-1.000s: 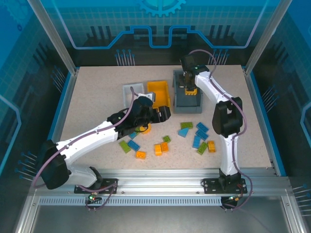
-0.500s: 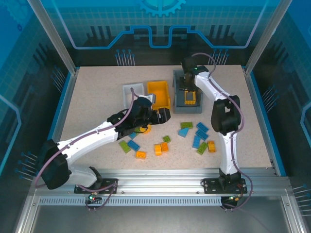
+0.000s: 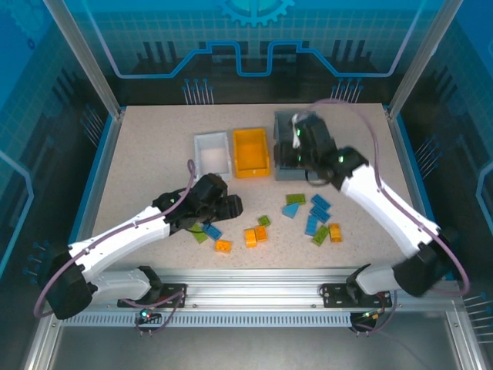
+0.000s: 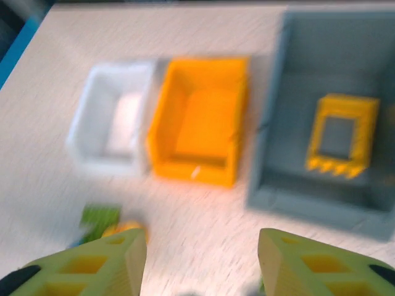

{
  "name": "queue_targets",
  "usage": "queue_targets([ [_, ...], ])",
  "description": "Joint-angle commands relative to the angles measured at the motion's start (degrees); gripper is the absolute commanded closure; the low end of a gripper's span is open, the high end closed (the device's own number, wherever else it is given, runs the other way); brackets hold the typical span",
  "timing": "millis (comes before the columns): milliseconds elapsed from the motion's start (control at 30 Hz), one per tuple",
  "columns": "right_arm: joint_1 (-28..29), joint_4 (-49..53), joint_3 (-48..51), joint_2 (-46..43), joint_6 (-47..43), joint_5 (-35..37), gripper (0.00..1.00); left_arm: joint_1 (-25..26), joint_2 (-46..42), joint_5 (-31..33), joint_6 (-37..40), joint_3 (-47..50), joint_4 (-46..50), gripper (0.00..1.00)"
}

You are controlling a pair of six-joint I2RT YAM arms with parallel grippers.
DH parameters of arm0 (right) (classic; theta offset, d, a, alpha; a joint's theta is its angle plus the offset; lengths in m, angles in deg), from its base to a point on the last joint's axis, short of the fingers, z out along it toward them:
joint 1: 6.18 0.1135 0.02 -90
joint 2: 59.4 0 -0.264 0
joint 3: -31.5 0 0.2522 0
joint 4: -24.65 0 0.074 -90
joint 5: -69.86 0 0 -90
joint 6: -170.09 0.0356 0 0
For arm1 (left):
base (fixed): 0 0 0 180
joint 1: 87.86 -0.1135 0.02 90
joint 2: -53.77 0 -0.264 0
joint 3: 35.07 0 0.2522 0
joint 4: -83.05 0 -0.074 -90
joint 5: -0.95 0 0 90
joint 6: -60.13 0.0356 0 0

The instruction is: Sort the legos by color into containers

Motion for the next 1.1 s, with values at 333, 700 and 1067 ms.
queue_targets([
  [333,19.32,-11.68,25.87,-9.25,3.61,-15.57,0.26,2.19,6.39,2.63,-31.82,10.06,-4.12,0.2],
  [700,19.77,-10.99,25.09,-9.24,4.57,-13.97,0.26,-0.21,12.16,4.23,-33.92,12.03,-8.46,0.32],
  [1067,19.78,-10.5,25.68,-9.2,5.89,-12.52,0.29,-1.38,15.44,4.35,-30.8,10.77,-11.09,0.65],
])
